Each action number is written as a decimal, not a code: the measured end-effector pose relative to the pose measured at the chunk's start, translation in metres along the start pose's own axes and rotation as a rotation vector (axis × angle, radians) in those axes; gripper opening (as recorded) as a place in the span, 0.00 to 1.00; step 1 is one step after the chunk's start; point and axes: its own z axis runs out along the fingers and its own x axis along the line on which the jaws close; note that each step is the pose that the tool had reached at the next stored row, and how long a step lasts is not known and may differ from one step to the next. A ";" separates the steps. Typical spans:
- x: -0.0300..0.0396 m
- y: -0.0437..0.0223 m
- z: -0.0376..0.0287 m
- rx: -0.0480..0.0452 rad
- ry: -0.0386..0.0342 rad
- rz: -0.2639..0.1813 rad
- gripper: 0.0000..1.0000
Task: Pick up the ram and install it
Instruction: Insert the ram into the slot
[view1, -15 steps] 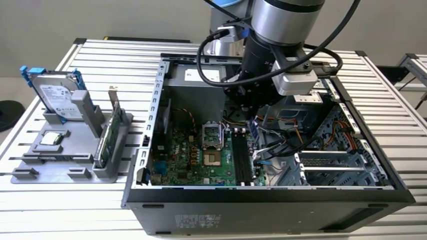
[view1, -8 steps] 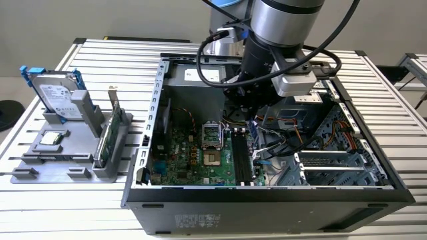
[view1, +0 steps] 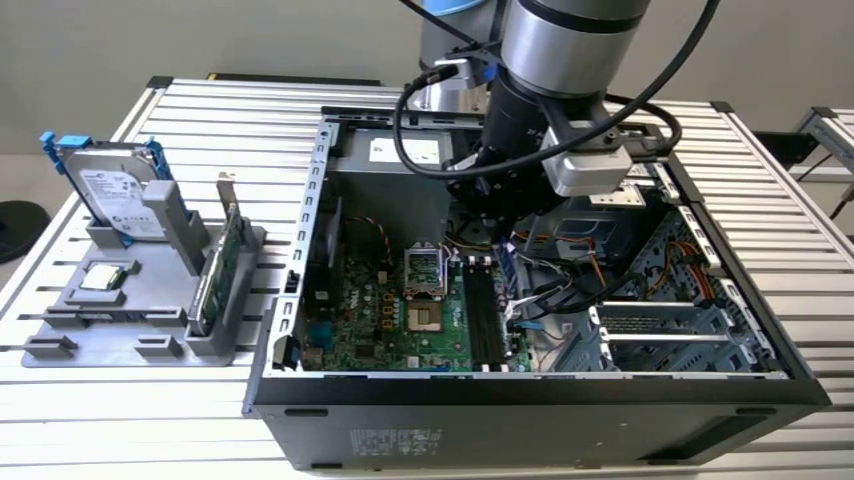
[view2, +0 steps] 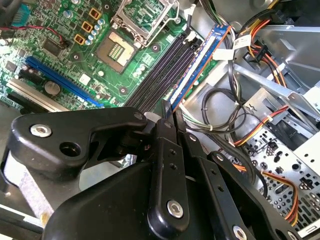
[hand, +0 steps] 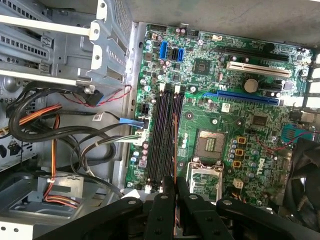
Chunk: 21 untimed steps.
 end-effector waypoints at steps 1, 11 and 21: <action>0.0000 0.0000 0.0003 -0.0005 0.0000 0.000 0.00; 0.0000 0.0002 0.0034 -0.0048 -0.0005 0.001 0.00; 0.0000 0.0003 0.0063 -0.0095 -0.0010 0.002 0.00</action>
